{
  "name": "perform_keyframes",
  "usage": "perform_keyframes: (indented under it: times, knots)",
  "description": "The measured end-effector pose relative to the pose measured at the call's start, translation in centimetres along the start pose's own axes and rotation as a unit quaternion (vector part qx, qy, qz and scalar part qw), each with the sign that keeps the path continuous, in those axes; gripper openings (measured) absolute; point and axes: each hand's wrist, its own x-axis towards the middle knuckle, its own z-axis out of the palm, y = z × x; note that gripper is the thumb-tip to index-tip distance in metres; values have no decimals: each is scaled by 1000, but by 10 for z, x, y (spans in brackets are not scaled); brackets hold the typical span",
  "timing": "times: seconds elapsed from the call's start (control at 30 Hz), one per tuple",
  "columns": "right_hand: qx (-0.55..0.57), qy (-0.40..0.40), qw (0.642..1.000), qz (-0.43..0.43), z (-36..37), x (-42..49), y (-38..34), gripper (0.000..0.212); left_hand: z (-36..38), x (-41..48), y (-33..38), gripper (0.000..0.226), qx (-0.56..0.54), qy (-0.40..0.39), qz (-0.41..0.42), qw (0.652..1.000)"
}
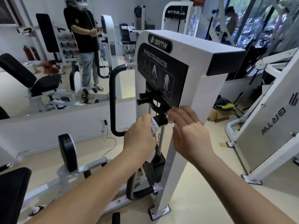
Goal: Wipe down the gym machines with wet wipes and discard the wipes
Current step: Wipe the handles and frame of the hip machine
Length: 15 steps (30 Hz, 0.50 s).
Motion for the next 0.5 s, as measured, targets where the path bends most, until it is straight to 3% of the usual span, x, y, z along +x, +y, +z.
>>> perform_keyframes:
  times: [0.07,0.13,0.3,0.4,0.5]
  knots:
    - [5,32,999,-10,9,2,5,42,-11,23,13,28,84,-76,15,993]
    - [26,60,998,3,17,2,4,35,-14,36,29,24,114,-104,29,988]
    - [7,55,998,39,28,4,-4,37,5,26,31,22,82,45,65,994]
    - [-11,30,997,76,33,12,-14,46,12,11,-1,28,-14,61,89,994]
    - [-20,38,996,77,35,12,-15,50,18,-8,-27,41,-210,24,-37,977]
